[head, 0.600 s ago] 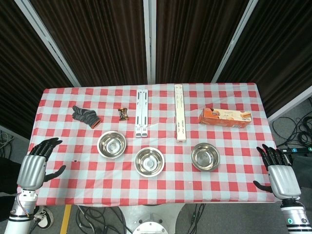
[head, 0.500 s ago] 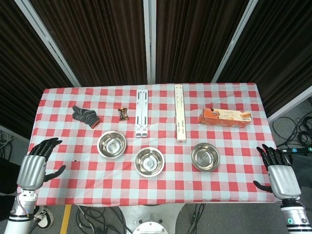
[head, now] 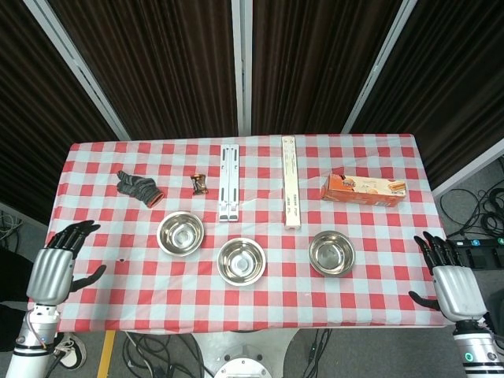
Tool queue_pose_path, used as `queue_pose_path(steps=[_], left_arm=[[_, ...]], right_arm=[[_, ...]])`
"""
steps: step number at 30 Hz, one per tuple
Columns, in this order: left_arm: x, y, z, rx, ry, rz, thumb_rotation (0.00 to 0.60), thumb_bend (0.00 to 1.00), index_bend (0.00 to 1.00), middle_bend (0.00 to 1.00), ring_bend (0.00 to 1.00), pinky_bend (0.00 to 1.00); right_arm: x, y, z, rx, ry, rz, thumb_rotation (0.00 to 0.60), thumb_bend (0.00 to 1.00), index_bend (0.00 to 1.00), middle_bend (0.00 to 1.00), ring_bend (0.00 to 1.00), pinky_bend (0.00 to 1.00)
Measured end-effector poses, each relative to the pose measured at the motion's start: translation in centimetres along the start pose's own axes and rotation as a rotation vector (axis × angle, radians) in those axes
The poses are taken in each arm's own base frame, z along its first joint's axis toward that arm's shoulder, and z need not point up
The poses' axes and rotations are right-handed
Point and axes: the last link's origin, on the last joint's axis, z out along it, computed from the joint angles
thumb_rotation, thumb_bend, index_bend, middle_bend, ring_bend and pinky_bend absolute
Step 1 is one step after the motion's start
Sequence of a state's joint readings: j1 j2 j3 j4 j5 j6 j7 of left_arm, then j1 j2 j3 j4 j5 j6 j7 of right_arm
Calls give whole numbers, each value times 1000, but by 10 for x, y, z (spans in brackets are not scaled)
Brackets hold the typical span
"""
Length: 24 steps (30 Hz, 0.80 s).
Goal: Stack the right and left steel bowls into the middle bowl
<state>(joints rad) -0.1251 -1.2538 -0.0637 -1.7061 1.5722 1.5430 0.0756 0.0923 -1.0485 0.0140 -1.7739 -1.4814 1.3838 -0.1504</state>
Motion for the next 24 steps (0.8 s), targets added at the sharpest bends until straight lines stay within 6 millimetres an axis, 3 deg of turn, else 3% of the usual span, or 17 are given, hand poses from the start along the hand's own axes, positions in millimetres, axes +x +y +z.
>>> queue_pose_path(steps=[11,24], left_arm=[[-2,0,0,-2,7,3,600,209,262,288,216,284],[-2,0,-4,-7,-1,-4,600,209,262,288,216,284]], right_arm=[[6,-14,14,67,6,-38,600,32,0,2,0,0],[-22,-77,73,289,-78,-137,600,80,116,130,32,81]])
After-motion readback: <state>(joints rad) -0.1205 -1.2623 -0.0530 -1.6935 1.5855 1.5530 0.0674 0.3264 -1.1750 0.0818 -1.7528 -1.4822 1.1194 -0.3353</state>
